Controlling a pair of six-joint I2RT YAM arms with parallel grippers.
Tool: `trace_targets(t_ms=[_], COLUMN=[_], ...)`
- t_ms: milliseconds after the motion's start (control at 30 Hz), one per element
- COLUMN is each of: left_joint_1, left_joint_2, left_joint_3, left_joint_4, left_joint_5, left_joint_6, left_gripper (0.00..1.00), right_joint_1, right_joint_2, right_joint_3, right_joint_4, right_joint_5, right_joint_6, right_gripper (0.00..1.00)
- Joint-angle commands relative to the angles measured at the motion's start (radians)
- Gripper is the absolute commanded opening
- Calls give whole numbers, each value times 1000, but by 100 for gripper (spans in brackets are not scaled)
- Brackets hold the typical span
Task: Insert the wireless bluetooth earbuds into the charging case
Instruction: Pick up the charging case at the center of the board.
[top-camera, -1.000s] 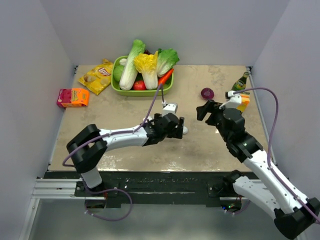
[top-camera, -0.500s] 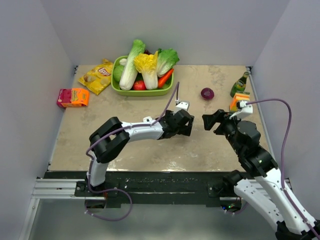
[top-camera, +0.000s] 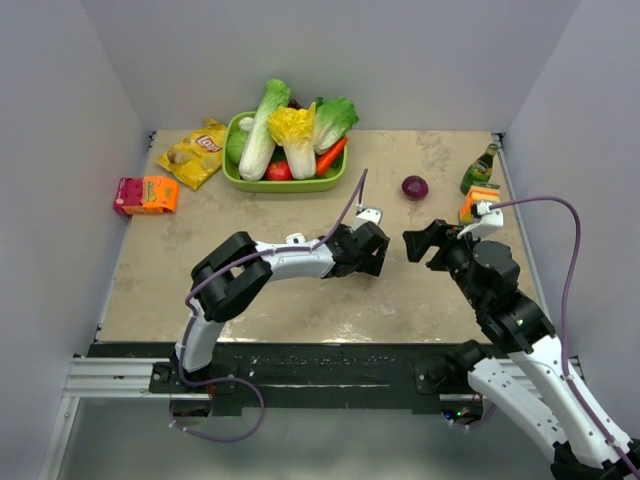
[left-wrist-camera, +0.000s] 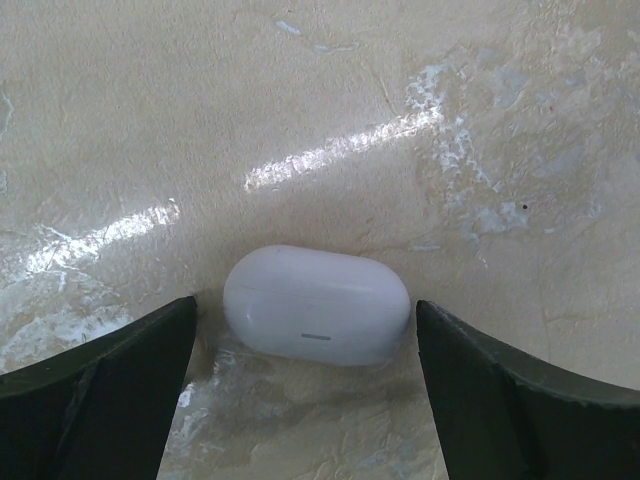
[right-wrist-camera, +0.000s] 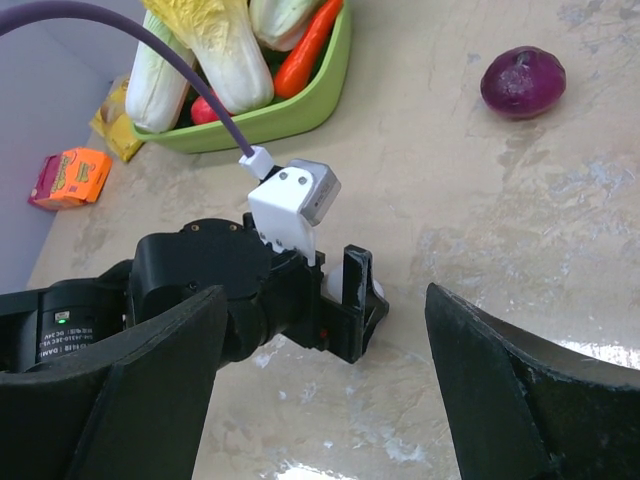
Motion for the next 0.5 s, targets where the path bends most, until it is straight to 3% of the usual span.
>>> trace_targets(t_ms=[0,467], left_joint_1=[3,4], left_joint_2=[21,-16], left_joint_3=[44,-7], left_joint_4=[-11,-29], left_joint_5=[8,57], left_joint_6=[38,174], left_gripper=[94,100], right_joint_1=[-2,-2], right_joint_2=[-7,-21], right_joint_3=[29,20], right_joint_4=[-16,-42], right_joint_5=[-13,-10], right_joint_6=[4,4], right_gripper=[84,84])
